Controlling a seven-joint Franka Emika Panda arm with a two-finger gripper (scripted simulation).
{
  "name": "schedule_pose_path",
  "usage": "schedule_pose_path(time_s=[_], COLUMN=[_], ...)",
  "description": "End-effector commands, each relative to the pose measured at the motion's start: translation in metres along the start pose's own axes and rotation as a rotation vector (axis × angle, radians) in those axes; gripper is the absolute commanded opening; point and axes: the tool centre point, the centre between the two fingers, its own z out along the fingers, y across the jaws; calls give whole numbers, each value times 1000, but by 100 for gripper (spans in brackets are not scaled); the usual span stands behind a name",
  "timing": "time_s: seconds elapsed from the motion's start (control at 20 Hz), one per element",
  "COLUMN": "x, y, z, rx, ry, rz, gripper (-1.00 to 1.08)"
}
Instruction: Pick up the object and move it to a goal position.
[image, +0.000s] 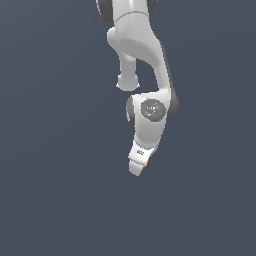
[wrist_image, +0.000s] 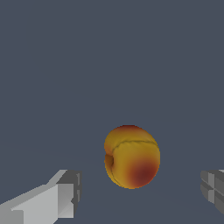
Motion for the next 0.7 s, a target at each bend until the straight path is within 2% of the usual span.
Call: schedule_pose_path(time_s=[0.0,0.65], x=[0,0], y=[0,0], z=[2,50], rx=[0,-1], ry=[0,0], rz=[0,-5], gripper=[100,100])
